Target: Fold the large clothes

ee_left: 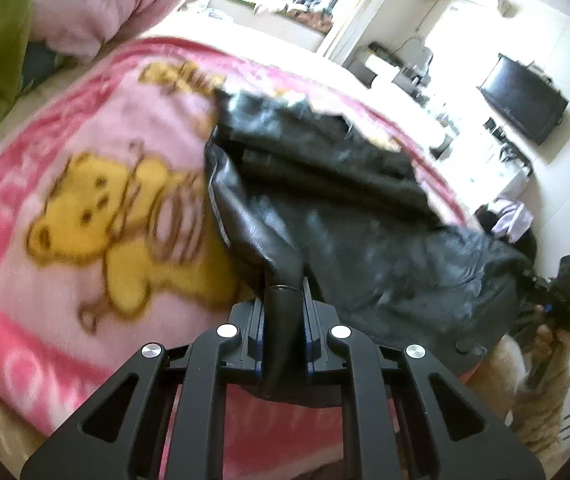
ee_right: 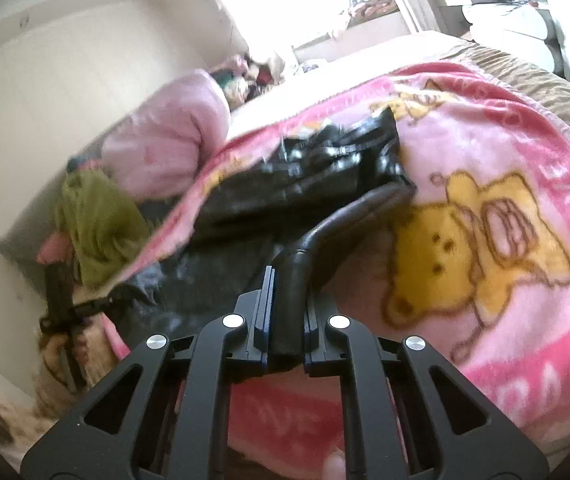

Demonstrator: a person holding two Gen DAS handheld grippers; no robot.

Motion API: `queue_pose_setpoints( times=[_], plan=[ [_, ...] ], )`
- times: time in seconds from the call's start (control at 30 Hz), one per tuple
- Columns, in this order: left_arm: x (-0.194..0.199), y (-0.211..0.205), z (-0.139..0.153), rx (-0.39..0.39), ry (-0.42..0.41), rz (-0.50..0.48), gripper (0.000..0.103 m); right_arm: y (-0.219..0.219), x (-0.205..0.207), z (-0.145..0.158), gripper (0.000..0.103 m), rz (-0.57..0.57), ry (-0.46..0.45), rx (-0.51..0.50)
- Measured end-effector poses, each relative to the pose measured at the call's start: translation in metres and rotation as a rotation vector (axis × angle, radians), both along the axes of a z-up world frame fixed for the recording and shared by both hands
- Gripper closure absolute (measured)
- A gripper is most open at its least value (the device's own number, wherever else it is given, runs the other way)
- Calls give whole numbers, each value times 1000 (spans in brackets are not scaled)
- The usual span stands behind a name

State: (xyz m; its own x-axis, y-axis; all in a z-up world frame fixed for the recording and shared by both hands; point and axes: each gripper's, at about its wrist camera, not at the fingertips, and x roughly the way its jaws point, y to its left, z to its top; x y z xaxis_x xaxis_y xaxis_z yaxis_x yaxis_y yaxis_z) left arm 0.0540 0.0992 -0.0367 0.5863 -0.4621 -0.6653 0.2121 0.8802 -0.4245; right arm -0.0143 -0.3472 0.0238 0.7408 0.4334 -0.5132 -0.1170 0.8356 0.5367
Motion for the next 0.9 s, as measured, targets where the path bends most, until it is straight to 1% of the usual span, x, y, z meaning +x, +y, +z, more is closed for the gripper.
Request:
queue_pose_setpoints(
  times=[0.13,0.2,0.3,0.33,0.43,0.67,0.9],
  plan=[
    [25,1,29,-63,-54,15,90,-15,18,12,99,-63,-27,74],
    [38,1,42,-76,-82,29,90,-24,31,19,98,-102,-49,100],
    [62,1,56,-115,-87,32,90,-29,51,26,98,-128,-59,129],
    [69,1,59,-120,-86,31,90,-31,61,30,98,-139,-59,132],
    [94,-6,68,-106,-90,35,90,-34,85,36,99,-157,-56,142],
    [155,-10,74,-129,-44,41,90,-41,148,41,98,-203,-10,150],
    [202,-8,62,-140,14,68,89,-42,200,32,98,-236,55,136]
  ],
)
